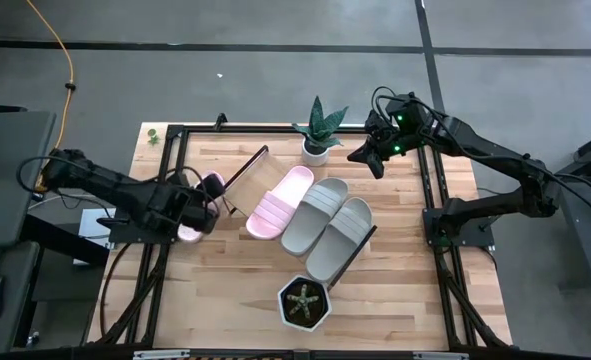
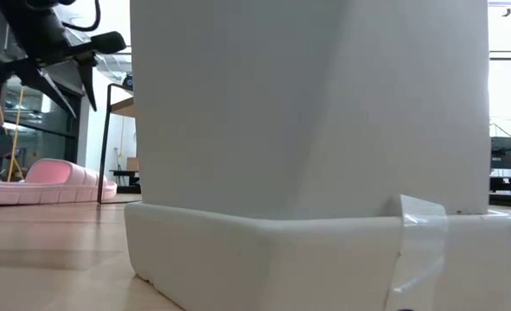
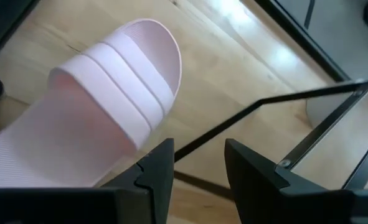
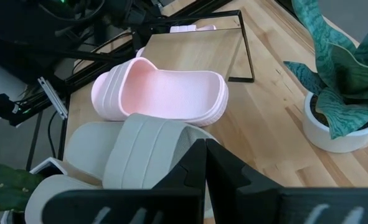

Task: Pick and place slides into the shelf
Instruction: Put the pink slipper on the shelf

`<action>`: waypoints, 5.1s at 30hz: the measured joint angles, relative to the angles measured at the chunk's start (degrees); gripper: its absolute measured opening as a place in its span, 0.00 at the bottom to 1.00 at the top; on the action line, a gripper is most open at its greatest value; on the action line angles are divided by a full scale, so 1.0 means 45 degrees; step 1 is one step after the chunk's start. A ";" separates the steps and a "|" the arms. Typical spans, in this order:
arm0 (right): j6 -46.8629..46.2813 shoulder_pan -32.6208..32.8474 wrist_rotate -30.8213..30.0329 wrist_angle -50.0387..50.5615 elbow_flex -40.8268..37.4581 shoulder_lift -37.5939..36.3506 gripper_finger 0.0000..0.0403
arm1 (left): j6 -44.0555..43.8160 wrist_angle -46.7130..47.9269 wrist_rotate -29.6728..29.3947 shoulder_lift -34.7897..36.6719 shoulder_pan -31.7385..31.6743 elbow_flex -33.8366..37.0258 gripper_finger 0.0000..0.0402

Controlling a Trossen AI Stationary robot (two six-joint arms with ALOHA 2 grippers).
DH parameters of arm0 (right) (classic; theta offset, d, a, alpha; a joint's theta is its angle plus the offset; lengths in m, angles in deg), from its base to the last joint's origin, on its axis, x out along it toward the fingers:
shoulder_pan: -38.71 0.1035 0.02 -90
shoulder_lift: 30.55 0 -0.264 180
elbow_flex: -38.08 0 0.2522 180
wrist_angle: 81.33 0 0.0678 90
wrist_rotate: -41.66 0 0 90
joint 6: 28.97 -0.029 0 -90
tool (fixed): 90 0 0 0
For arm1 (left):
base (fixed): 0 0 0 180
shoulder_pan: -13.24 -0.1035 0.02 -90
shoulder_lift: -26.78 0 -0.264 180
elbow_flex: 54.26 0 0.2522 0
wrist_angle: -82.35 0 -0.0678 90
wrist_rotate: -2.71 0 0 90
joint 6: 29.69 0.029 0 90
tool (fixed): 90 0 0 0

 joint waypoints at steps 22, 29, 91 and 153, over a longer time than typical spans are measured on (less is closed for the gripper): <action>0.0335 0.0000 0.0077 0.0000 0.0000 0.0005 0.00 | -0.0193 -0.0364 0.0753 0.0000 -0.2362 0.0000 0.33; 0.0247 0.0000 0.0077 0.0005 0.0000 0.0000 0.00 | 0.0007 -0.0230 0.1369 -0.0005 -0.3180 0.0000 0.33; 0.1093 0.0000 0.0777 0.0044 0.0000 0.0001 0.00 | -0.0281 -0.0705 0.5302 -0.2511 -0.5422 0.0631 0.33; 0.0325 0.0000 0.0685 -0.0641 0.0000 0.0019 0.00 | -0.0035 -0.2279 0.2518 -0.2234 -0.5922 0.1423 0.02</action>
